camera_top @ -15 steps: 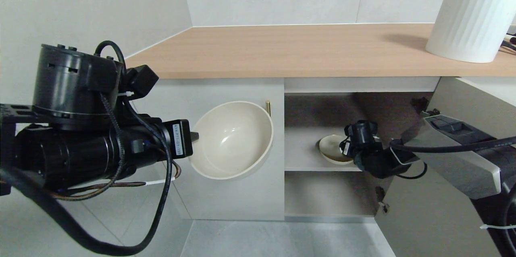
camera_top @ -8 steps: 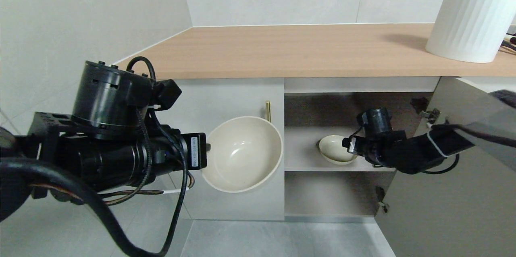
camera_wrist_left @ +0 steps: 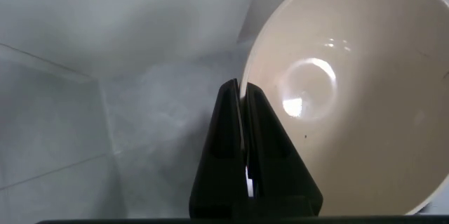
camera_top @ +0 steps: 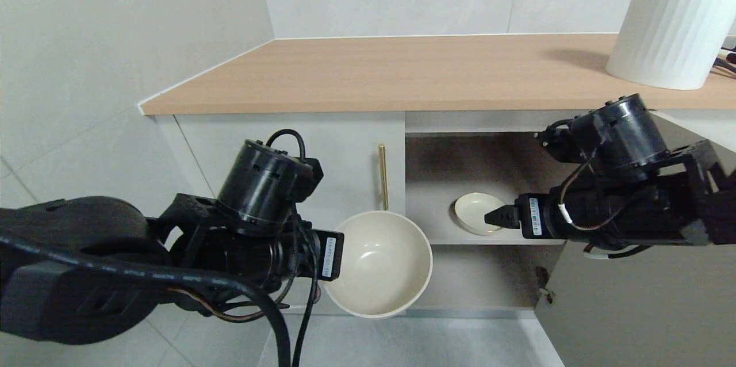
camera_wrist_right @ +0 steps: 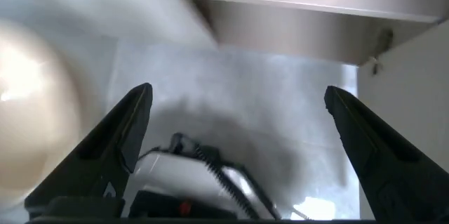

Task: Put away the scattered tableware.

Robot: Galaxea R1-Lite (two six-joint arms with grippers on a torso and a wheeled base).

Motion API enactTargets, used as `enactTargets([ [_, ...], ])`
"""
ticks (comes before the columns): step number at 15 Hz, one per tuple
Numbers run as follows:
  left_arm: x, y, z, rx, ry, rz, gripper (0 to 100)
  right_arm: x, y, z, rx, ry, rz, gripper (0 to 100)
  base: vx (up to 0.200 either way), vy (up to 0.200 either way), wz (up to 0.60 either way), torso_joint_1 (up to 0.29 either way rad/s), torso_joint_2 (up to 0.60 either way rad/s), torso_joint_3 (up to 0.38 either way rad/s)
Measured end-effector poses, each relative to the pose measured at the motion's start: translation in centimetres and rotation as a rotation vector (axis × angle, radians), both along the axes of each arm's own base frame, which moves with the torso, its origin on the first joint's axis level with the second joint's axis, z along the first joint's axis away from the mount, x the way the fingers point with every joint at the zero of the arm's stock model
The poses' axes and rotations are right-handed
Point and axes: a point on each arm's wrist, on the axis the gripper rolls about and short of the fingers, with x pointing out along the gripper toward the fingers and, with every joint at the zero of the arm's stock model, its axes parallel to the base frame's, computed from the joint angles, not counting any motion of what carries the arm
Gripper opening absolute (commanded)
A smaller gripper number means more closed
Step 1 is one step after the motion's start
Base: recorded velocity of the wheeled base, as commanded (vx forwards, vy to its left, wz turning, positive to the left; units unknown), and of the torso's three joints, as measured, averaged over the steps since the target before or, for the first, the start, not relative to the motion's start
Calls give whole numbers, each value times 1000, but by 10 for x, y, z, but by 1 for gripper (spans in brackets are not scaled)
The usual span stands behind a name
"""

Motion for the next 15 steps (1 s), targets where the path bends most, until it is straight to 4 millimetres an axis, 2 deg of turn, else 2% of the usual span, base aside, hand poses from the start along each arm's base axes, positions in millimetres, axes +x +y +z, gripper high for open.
enactTargets([
  [3,2,-13,-16,49,7,-5,0,-32,19,9,5,0,122,100,0,0,0,0,0,0],
  [6,-3,-20,-22,64,15,-28,0,-46,40,-2,-18,33,206,100,0,0,0,0,0,0],
  [11,-11,-23,-16,58,-3,-44,0,-37,64,-28,-30,75,218,100,0,0,0,0,0,0],
  [15,-19,-26,-13,67,-23,-50,0,-30,74,-42,-28,89,202,100,0,0,0,0,0,0],
])
